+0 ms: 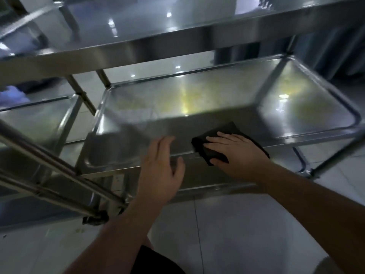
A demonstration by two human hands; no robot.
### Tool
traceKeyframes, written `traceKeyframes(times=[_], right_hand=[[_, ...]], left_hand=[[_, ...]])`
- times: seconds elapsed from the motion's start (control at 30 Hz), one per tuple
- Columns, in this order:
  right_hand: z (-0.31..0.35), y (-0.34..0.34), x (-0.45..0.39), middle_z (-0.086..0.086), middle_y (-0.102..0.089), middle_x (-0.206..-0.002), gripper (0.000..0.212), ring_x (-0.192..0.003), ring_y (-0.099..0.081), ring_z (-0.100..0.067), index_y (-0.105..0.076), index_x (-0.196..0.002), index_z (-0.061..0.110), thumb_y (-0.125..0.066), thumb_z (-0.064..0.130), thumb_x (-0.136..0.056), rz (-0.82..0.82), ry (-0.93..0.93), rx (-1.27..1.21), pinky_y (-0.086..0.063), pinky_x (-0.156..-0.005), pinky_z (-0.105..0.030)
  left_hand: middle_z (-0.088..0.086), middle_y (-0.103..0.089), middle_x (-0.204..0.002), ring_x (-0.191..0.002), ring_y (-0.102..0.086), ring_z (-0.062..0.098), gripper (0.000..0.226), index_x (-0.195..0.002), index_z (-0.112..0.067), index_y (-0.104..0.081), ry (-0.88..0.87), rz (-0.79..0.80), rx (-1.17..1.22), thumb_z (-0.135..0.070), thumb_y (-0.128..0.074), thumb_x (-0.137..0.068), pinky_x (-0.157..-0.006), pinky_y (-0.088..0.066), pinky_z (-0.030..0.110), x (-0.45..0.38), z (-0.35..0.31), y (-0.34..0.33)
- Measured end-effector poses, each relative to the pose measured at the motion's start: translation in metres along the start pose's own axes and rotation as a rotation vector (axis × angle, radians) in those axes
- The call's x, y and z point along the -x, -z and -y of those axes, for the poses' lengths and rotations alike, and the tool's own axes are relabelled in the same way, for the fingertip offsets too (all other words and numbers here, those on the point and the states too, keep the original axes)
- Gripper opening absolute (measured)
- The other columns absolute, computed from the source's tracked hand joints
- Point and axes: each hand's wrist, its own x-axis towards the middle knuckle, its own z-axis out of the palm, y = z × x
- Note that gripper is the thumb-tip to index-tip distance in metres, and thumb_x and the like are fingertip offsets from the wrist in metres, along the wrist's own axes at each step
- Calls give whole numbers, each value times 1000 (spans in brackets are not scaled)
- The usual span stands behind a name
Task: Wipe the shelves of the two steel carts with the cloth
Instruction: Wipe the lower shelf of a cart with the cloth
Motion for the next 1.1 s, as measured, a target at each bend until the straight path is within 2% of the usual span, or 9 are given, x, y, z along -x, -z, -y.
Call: traceKeyframes(times=[0.1,0.17,0.37,0.57,0.67,0.83,1.0,1.1], right_hand=[[-41,11,29,26,-30,-165,71,-156,-22,-7,-38,-156,47,-22,72,-91,-31,-81,1,-19,-124,-37],[-68,17,47,26,-32,-164,70,-155,-23,-6,-41,-155,46,-25,71,-91,-52,-121,4,-20,-124,-37],[-139,34,85,30,-29,-163,56,-156,-18,-3,-41,-155,46,-43,61,-100,-72,-221,-32,-16,-128,-40],[-196,45,119,24,-31,-165,64,-156,-17,-5,-39,-157,43,-31,66,-98,-122,-336,-33,-14,-129,-42],[-218,47,128,23,-29,-165,69,-157,-16,-8,-36,-158,44,-21,69,-95,-142,-408,-54,-10,-128,-41],[-224,47,119,20,-15,-171,57,-159,-7,-13,-25,-161,44,-24,56,-106,-93,-544,-84,-2,-127,-44],[-253,71,87,8,0,-175,59,-161,1,-29,-15,-166,33,-20,45,-109,63,-684,-42,-2,-128,-55],[-273,79,63,8,-3,-175,63,-161,2,-24,-13,-167,30,-16,50,-106,-13,-715,-43,0,-129,-52]], left_hand=[[-3,-41,-156,-141,-43,18,56,-156,-23,-40,-47,165,-51,-39,-50,-103,-119,-39,42,-9,-36,-37],[-3,-36,-164,-149,-35,18,61,-162,-25,-32,-55,233,-108,-44,-45,-105,-123,-31,39,-13,-54,-59],[1,-17,-176,-163,-7,19,78,-168,-19,-19,-32,315,-271,-61,-14,-102,-130,-1,34,-28,-92,-106],[8,-3,-178,-164,3,24,88,-169,-11,-8,85,363,-396,-66,5,-101,-131,1,40,-34,-100,-127],[8,1,-177,-164,4,23,85,-169,-12,-4,69,391,-431,-64,1,-103,-131,2,39,-32,-96,-128],[5,-3,-178,-164,0,21,82,-170,-14,-9,64,418,-426,-63,-6,-104,-131,-1,38,-34,-94,-124],[3,-6,-178,-164,0,19,87,-170,-15,-13,55,412,-400,-66,1,-101,-129,2,34,-34,-94,-120],[1,-6,-177,-164,1,17,91,-170,-16,-15,50,399,-367,-69,0,-97,-129,3,33,-32,-93,-119]])
